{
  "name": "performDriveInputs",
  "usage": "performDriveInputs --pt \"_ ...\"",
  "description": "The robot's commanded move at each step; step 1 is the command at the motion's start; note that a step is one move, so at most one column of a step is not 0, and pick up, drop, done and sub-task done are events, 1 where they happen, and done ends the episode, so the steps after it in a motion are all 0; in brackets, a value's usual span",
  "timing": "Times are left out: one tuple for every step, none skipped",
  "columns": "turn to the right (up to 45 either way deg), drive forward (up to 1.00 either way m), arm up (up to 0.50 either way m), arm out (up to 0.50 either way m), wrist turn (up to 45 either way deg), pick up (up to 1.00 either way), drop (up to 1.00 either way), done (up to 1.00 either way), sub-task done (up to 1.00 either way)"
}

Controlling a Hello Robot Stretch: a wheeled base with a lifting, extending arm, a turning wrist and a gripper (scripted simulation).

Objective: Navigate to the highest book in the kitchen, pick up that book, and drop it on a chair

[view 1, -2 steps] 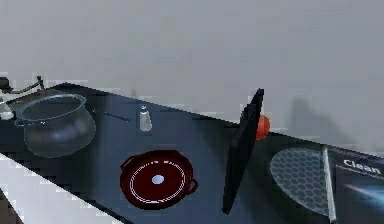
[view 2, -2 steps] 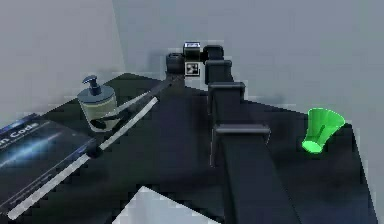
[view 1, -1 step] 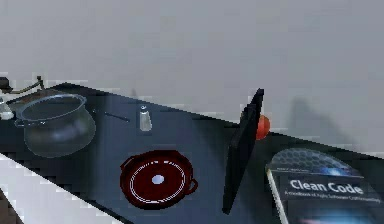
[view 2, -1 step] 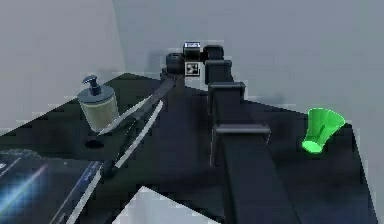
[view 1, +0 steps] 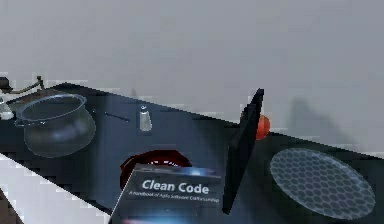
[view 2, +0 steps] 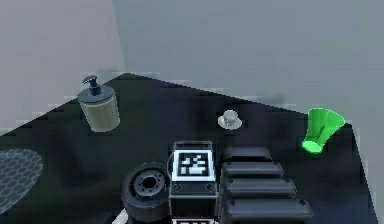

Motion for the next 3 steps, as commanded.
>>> performDriveInputs --pt "-45.0 0.00 0.00 0.00 0.0 0.00 0.00 0.00 0.00" --pt "-45.0 0.00 0.00 0.00 0.0 0.00 0.00 0.00 0.00" --pt "-33.0 0.00 0.00 0.00 0.0 0.00 0.00 0.00 0.00"
